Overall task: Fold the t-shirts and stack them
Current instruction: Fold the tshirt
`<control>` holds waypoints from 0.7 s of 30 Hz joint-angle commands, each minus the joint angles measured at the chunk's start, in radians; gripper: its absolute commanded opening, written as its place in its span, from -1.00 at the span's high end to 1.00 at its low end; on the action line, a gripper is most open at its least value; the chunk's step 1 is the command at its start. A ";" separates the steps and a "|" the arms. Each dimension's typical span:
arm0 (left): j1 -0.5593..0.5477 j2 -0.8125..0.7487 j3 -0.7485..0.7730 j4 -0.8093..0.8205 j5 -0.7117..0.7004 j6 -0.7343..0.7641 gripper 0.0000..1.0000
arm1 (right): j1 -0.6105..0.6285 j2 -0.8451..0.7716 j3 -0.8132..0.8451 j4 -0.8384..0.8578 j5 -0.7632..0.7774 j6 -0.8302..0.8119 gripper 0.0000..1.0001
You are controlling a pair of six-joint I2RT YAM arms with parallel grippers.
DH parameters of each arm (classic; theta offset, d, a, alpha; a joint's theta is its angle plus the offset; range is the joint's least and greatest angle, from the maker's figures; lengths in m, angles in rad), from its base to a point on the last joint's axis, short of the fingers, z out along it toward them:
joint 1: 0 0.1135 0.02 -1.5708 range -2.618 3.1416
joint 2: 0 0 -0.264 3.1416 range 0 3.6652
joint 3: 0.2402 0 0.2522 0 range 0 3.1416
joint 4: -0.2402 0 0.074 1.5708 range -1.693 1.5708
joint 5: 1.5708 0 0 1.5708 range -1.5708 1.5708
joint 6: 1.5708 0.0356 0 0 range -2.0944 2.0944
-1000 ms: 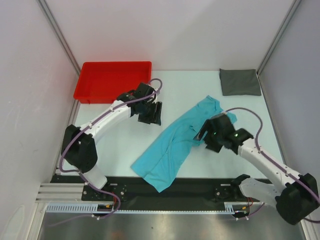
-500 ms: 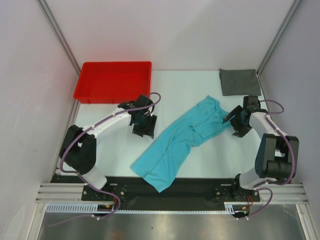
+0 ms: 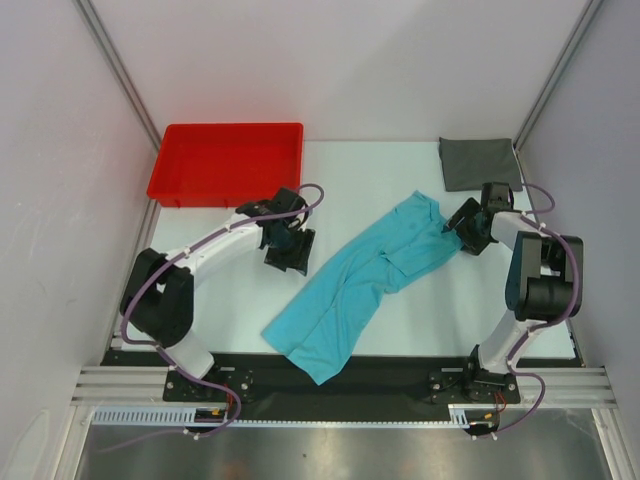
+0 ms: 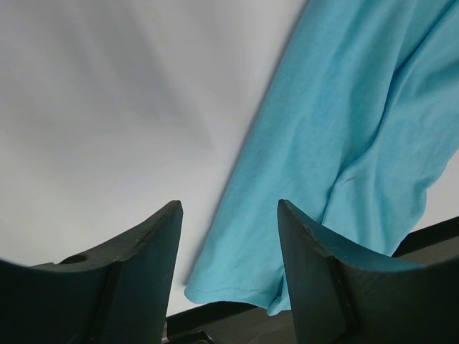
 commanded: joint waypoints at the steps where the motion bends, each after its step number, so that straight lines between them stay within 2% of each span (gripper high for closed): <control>1: 0.025 0.013 0.039 0.011 0.018 0.037 -0.23 | -0.001 0.056 0.041 0.073 -0.016 -0.031 -0.40; 6: 0.048 0.020 0.040 0.021 0.052 0.034 -0.23 | 0.043 0.140 0.114 0.099 -0.033 -0.083 -0.22; 8: 0.052 0.020 0.036 0.021 0.052 0.034 -0.23 | 0.068 0.182 0.156 0.120 -0.045 -0.101 -0.03; 9: 0.054 0.019 0.034 0.022 0.053 0.034 -0.23 | 0.074 0.200 0.171 0.124 -0.050 -0.101 0.16; 12: 0.057 0.014 0.023 0.021 0.050 0.031 -0.23 | 0.094 0.275 0.259 0.127 -0.061 -0.083 0.52; 15: 0.059 0.004 0.002 0.027 0.044 0.022 -0.22 | 0.123 0.363 0.387 0.121 -0.067 -0.075 0.56; 18: 0.065 -0.009 -0.023 0.037 0.041 0.016 -0.22 | 0.160 0.470 0.530 0.099 -0.062 -0.071 0.68; 21: 0.072 -0.019 -0.044 0.044 0.045 0.009 -0.22 | 0.168 0.545 0.652 0.101 -0.056 -0.042 0.69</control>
